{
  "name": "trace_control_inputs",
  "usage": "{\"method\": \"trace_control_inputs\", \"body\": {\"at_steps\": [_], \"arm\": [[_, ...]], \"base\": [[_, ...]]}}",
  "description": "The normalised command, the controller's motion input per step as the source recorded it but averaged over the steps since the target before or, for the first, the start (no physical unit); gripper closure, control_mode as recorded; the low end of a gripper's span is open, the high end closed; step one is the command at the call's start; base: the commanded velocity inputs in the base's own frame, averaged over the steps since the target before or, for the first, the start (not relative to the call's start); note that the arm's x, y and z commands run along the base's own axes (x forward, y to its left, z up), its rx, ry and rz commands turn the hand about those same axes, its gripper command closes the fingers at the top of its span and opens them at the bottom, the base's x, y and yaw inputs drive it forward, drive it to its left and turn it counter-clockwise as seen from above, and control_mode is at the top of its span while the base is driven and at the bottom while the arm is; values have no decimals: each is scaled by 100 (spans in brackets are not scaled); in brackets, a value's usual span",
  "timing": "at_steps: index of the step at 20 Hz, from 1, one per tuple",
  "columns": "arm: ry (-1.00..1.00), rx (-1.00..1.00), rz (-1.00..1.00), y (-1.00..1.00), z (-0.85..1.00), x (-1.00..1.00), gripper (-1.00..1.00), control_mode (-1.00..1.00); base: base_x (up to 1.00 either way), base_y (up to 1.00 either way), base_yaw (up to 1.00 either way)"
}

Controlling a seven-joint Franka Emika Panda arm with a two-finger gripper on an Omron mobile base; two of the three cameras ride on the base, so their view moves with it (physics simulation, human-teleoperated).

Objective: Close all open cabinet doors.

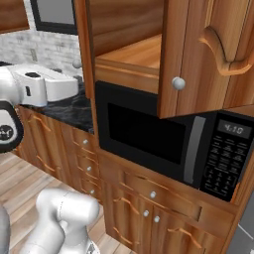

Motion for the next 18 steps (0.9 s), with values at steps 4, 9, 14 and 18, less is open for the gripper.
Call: {"method": "trace_control_inputs", "body": {"at_steps": [4,9,14,18], "arm": [[0,0,11,-27,-13,51,-100,-100],[0,0,10,-25,-12,59,-100,-100],[0,0,5,-12,-3,30,-100,-100],[-14,0,-5,3,46,-96,-100,-100]], "base": [[0,0,0],[0,0,0],[0,0,0],[0,0,0]]}}
